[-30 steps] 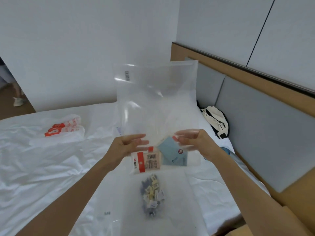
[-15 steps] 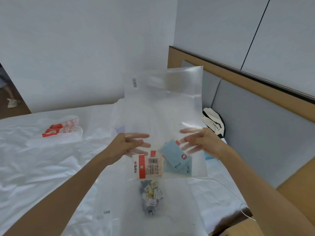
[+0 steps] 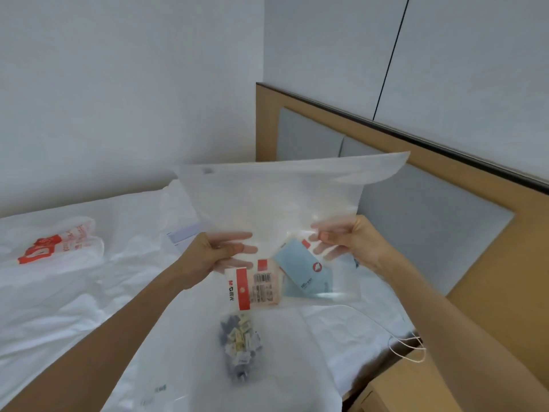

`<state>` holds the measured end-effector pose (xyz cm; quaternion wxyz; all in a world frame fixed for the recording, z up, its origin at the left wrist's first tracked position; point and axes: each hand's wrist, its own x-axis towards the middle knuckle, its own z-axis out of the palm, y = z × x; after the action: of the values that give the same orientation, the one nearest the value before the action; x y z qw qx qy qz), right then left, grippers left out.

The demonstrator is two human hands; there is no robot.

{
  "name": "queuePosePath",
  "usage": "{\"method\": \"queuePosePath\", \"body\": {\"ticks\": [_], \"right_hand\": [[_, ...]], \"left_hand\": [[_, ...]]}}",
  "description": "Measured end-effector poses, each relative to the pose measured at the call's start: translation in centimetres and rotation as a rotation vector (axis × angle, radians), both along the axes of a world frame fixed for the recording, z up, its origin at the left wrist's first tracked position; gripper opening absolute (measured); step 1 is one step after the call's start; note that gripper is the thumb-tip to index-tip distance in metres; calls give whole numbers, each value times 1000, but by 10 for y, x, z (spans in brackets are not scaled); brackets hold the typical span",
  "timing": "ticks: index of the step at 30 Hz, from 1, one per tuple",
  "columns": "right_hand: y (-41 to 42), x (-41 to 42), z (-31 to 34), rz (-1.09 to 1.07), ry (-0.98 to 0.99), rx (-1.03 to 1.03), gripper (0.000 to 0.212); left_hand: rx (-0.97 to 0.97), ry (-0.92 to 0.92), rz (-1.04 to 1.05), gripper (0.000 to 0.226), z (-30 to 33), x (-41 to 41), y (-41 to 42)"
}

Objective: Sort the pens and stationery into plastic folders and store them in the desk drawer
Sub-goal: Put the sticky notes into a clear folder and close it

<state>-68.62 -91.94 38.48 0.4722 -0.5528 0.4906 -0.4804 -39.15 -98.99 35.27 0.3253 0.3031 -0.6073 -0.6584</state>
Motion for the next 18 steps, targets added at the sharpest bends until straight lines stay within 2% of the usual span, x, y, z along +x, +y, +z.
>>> {"method": "queuePosePath", "body": {"ticks": [5,6,9,11,12,14,15,17,18], "right_hand": [[5,-12,-5,-55,-13,35,26],[6,-15,-6,-76,-19,48,27],[10,-21,-3,-102,-19,60,30],[13,-23,4,-96,-46,86,13],[14,-25,6,-88,-77,98,16],[13,-33,4,-78,-88,97,53],[13,-35,3,-87,-86,91,64],[13,-40,0,-80,-76,87,64],[13,-40,1,-67,-74,83,53]], "left_hand": [[63,48,-79,57,-1,-21,-8],[58,32,-70,55,0,-26,-9],[83,-1,5,26,-1,-39,-16],[116,-70,55,20,-1,-50,-16],[128,-105,89,18,-1,-54,-17],[175,-138,150,16,0,-58,-19],[251,-132,107,22,6,-57,-19],[372,-121,21,40,16,-55,-21],[343,-108,13,36,18,-54,-26]]}}
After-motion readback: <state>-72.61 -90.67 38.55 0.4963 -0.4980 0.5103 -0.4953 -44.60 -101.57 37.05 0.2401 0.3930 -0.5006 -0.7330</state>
